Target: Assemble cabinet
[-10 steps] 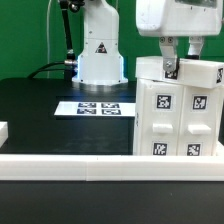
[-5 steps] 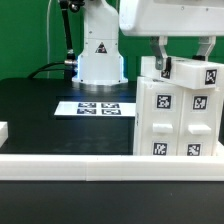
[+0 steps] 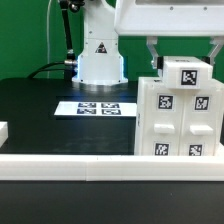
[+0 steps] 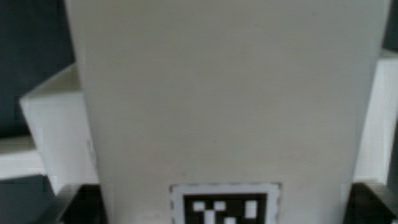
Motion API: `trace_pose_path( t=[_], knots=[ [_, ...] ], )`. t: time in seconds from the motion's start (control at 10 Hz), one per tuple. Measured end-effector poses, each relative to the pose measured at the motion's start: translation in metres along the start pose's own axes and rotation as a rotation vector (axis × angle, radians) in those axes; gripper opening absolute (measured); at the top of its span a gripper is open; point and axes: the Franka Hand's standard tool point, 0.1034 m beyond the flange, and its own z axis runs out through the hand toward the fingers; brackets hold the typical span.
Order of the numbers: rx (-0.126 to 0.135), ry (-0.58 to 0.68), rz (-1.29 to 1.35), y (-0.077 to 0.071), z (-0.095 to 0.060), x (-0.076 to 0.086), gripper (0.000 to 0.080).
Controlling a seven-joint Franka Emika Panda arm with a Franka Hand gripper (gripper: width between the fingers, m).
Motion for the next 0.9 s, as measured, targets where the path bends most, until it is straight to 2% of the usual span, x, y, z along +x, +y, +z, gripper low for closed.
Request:
trace_pose_path(
  t=[0.2, 0.5, 0.9],
  knots=[
    [0.019, 0.027, 0.238, -0.0002, -0.0003, 0.0036, 0.0560],
    [0.022, 0.031, 0.563, -0.0009, -0.0007, 0.0032, 0.0560],
    [0.045, 0.011, 0.942, -0.0020, -0.0002, 0.0027, 0.0560]
  ],
)
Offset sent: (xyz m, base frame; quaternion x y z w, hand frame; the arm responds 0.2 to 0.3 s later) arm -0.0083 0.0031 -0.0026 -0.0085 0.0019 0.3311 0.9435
